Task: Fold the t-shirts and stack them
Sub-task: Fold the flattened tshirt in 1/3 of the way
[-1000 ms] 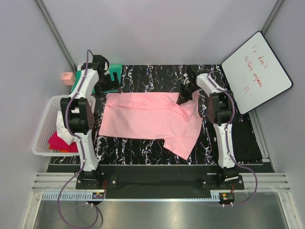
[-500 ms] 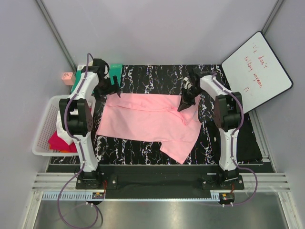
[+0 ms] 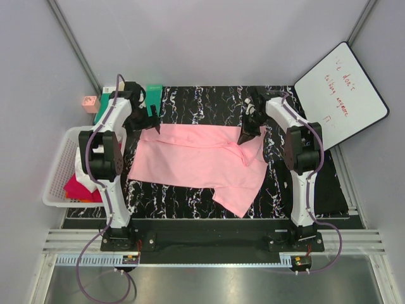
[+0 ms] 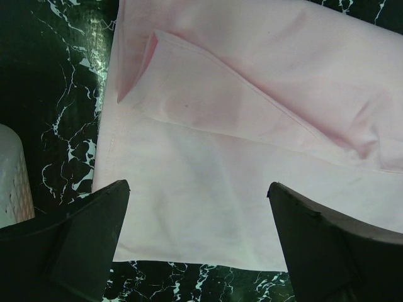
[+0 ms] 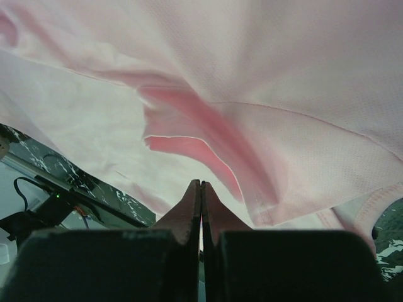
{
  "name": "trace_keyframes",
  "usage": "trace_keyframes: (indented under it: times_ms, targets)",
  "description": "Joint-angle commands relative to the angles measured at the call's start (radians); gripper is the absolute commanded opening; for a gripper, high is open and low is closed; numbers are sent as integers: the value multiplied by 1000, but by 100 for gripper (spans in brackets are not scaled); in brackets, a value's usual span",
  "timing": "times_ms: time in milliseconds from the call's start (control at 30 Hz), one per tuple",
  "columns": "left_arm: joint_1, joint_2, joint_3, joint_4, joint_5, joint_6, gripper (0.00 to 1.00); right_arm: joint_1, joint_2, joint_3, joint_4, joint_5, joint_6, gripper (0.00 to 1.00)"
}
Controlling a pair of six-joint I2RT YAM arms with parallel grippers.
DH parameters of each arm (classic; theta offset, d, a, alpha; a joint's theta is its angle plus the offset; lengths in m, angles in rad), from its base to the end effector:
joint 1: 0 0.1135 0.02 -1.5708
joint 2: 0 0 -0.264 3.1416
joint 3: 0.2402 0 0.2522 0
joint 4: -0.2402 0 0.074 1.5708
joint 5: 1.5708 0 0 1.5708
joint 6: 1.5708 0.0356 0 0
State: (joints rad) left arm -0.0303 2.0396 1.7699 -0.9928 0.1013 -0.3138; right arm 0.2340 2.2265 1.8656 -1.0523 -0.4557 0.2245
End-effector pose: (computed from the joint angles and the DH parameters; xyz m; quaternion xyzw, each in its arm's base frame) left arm 0.4243 -0.0165 0.2373 -0.1317 0.9781 -0.0755 0.1425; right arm 0.4321 0.1191 0.1877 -0.0224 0.9710 0.2367 0.0235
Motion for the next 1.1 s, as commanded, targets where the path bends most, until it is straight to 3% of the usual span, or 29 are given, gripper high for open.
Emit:
trace_keyframes:
  times_ms: [0,400,800,1067]
  targets:
    - [0,-73,-18,20,-9,16,99,5,-33,82,5,14,12,0]
    - [0,-82,-23,19,-14,27,99,5,162,213,8,12,3,0]
    - [0,-78,-40,17,-28,32,99,4,117,201,-24,-11,-31,0]
    - [0,-84,-52,19,-35,28,99,7,125,182,-112,-152,-116,0]
